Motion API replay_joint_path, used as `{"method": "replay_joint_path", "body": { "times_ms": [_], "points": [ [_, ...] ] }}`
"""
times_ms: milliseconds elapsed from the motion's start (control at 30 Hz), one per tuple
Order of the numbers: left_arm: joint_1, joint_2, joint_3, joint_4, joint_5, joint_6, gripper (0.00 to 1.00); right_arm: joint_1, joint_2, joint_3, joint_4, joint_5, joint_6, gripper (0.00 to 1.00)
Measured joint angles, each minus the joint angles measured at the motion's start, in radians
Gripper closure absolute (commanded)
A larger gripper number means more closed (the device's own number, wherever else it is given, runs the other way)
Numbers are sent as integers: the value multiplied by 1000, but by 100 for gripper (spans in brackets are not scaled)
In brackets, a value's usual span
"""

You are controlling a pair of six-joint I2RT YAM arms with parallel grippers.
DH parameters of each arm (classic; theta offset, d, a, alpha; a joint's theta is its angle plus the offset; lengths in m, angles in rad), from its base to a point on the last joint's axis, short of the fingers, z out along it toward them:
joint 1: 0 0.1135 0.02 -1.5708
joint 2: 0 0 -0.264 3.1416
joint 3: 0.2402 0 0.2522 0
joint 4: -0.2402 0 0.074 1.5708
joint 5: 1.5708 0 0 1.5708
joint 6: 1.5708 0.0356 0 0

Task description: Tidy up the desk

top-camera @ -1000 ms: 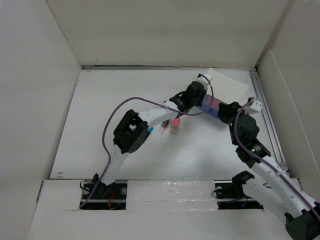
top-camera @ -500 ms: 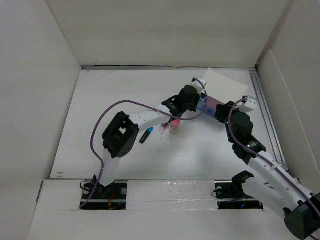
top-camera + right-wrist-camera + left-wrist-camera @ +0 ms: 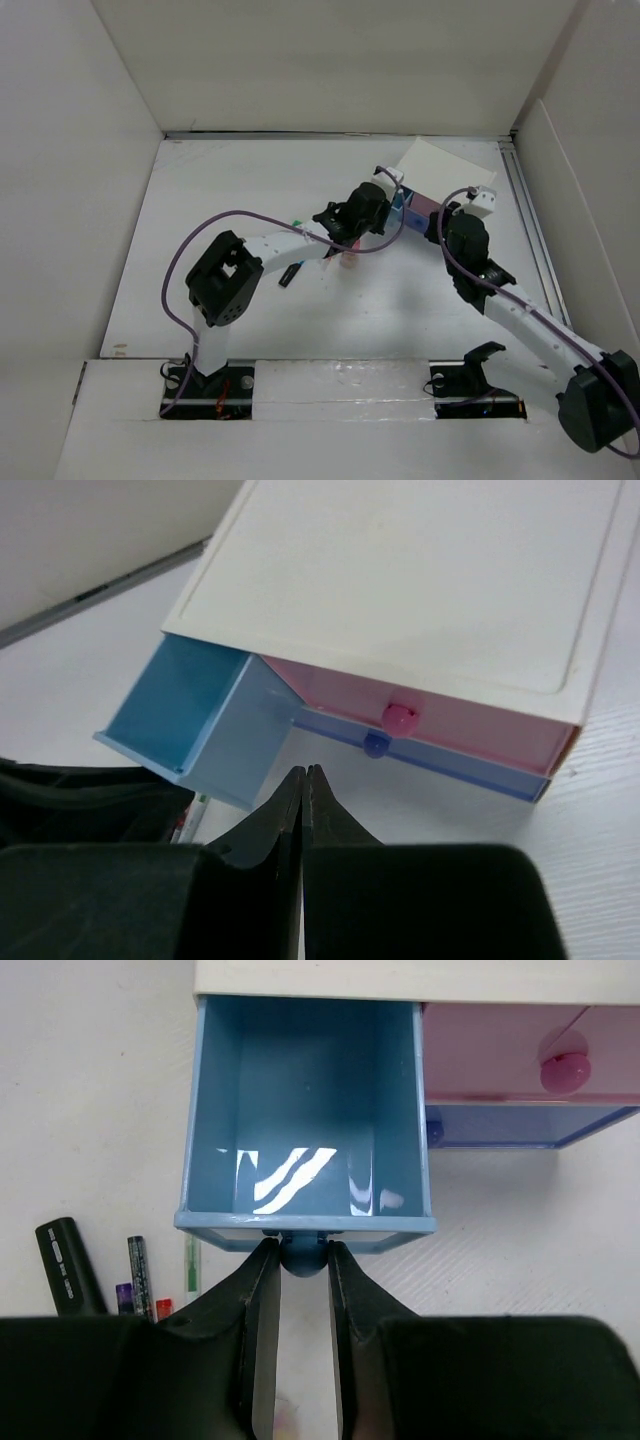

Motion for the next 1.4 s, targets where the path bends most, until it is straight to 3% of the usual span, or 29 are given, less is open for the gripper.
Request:
{"method": "replay_joint_path", "body": {
  "times_ms": [600, 1400],
  "points": [
    [-4, -71, -117, 52, 2, -24, 100, -124, 403, 201, 23, -176, -8, 100],
    [-5, -110, -176, 74, -13, -39, 100, -136, 446, 222, 38, -205, -8, 100]
  ]
}}
